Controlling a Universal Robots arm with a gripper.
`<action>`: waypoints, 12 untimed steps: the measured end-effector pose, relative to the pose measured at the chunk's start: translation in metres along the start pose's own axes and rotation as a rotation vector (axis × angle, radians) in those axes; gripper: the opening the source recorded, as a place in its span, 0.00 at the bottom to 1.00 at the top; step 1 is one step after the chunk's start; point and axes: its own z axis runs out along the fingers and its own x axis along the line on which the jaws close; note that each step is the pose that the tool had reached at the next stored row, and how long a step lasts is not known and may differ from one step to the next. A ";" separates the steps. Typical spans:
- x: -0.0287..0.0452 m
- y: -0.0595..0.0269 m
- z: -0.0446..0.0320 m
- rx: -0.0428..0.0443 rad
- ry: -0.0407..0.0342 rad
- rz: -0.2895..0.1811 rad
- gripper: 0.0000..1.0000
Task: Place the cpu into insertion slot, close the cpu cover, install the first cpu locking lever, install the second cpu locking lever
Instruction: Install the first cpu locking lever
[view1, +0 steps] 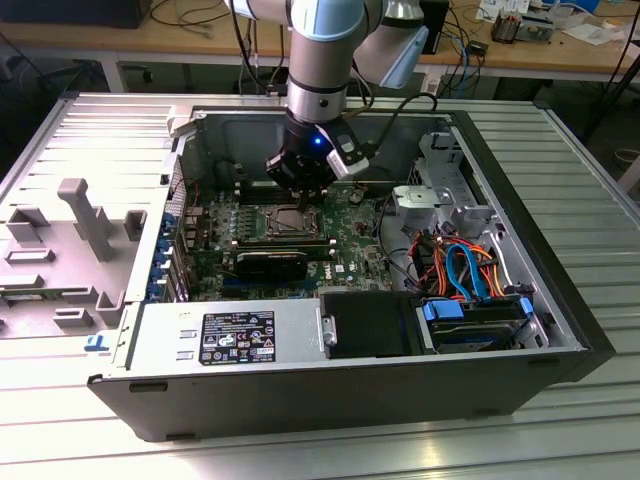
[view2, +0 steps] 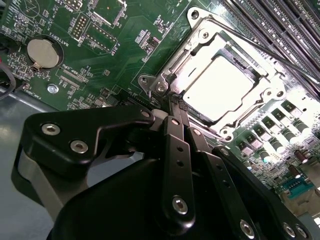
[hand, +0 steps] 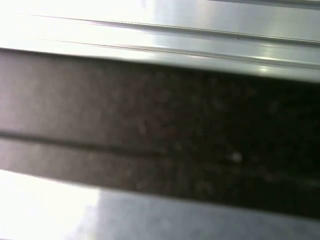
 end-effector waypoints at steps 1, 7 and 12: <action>-0.0003 0.0000 0.0000 0.0000 0.0000 0.000 0.11; -0.0026 0.0032 -0.0004 0.0002 0.0000 0.000 0.11; -0.0030 0.0065 -0.0043 -0.0008 -0.0004 0.000 0.11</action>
